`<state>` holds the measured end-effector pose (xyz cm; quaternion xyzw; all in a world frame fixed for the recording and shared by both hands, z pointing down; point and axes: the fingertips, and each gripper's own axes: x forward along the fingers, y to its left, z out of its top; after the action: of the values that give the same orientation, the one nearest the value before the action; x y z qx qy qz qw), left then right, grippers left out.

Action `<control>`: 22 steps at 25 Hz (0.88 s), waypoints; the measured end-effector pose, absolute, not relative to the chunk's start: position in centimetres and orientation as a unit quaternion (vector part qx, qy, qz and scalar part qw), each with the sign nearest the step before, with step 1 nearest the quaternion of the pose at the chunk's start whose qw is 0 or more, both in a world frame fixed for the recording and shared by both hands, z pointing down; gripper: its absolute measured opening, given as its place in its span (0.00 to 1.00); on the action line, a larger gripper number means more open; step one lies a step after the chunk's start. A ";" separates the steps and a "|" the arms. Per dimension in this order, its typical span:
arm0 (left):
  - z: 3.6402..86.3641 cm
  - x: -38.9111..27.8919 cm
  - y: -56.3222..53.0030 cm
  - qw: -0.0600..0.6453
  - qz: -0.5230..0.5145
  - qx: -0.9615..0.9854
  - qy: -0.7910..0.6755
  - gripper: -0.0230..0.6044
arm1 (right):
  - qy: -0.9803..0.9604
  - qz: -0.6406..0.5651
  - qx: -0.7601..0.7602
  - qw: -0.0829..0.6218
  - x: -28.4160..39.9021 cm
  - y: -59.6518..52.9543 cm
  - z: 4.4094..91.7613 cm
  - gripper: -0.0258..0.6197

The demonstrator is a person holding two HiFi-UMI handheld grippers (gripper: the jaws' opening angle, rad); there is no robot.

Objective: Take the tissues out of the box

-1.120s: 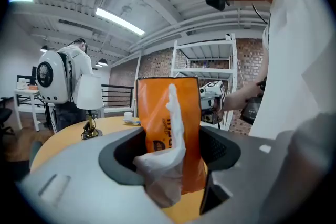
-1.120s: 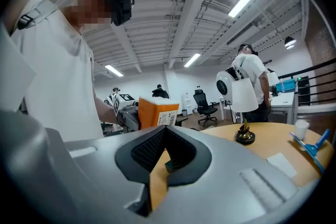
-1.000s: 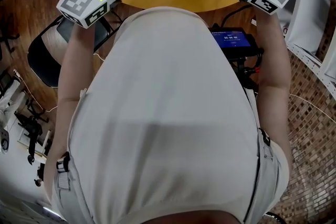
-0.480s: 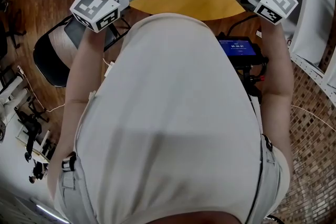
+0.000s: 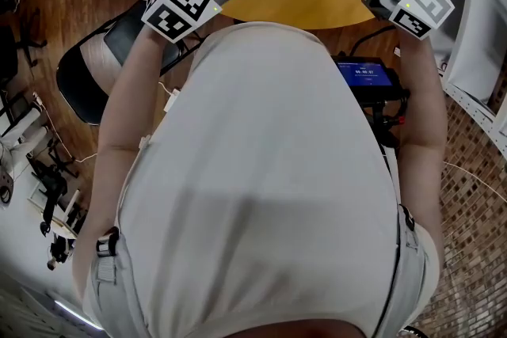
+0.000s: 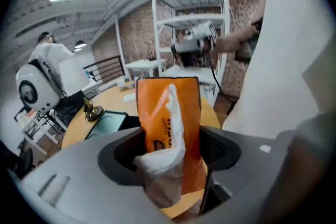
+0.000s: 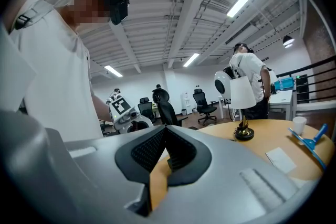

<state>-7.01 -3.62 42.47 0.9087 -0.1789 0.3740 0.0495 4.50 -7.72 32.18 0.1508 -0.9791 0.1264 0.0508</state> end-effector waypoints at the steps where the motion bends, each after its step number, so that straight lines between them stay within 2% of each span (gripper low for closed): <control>1: 44.0 -7.2 -3.2 0.040 0.420 0.892 -0.161 0.52 | -0.979 0.130 0.151 0.052 4.5 -7.7 32.3 0.04; 5: 48.2 -7.2 -2.2 0.044 0.531 0.840 -0.102 0.52 | -0.976 0.143 0.157 0.054 4.8 -7.7 32.8 0.04; 9: 53.5 -6.7 -1.7 0.077 0.604 0.792 -0.049 0.52 | -0.972 0.154 0.170 0.056 5.3 -8.1 33.2 0.04; 12: 57.6 -7.0 -1.4 0.069 0.648 0.758 -0.038 0.52 | -0.971 0.159 0.170 0.061 5.6 -7.9 33.8 0.04; 17: 61.5 -7.7 -0.8 0.087 0.672 0.735 -0.027 0.53 | -0.968 0.164 0.176 0.066 6.0 -7.8 34.3 0.04; 22: 61.8 -7.7 -1.2 0.107 0.666 0.738 -0.024 0.56 | -0.969 0.164 0.172 0.072 5.9 -7.8 34.6 0.04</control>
<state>-7.66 -1.18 61.80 0.7380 -0.0239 0.6660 0.1065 5.91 -7.84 34.57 0.1723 -0.9686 0.1645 0.0717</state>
